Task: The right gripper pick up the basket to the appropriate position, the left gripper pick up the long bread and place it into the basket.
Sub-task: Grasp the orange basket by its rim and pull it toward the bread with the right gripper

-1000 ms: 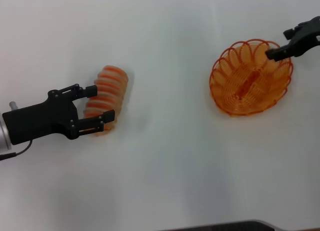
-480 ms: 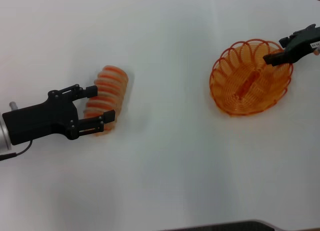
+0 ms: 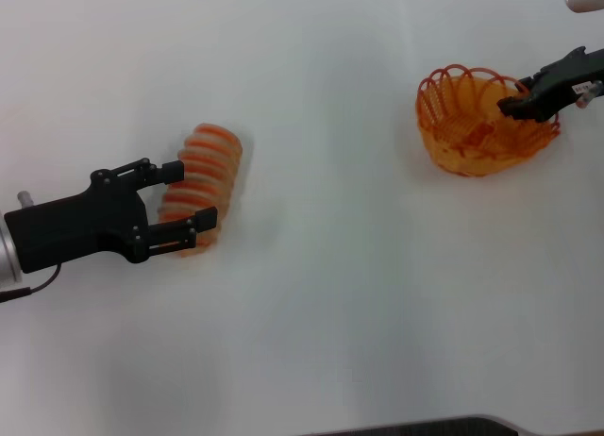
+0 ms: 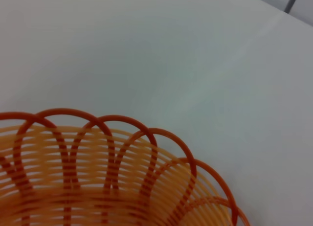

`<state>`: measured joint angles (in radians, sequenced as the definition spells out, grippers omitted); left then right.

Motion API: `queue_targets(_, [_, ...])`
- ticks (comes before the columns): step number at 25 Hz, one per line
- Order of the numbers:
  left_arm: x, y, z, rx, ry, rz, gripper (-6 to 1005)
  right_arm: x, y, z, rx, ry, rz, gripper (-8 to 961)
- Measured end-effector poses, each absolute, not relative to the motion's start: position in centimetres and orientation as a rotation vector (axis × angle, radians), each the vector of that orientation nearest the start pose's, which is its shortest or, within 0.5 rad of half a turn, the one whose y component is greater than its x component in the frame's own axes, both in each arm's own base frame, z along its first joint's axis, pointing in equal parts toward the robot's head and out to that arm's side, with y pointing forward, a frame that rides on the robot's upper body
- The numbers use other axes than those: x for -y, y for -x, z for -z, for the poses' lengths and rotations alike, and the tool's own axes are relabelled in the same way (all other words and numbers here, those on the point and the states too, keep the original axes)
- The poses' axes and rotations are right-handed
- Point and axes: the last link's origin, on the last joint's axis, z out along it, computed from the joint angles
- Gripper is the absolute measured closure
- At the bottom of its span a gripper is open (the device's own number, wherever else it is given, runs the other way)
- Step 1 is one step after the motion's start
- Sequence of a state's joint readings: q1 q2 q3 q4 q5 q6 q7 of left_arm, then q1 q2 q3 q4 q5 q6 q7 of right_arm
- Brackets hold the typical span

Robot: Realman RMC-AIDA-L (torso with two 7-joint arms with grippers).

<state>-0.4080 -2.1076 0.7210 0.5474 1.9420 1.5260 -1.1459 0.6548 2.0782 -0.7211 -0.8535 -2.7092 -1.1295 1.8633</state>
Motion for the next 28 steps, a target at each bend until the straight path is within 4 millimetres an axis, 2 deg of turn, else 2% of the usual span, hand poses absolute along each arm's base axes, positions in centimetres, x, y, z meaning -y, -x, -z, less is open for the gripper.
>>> queue_targets(4, [-28.6, 29.4, 3.1, 0.587, 2.688, 0.727, 176, -39.5, -30.9, -3.8, -0.807, 2.385, 0.28, 551])
queue_targets(18, [-28.8, 29.2, 3.0, 0.578, 2.691, 0.727, 175, -39.2, -31.0, -4.2, -0.841, 2.377, 0.246, 707])
queue_targets(28, [-28.7, 29.2, 3.1, 0.581, 2.688, 0.732, 176, -38.6, -30.8, -5.6, -0.89, 2.399, 0.117, 752])
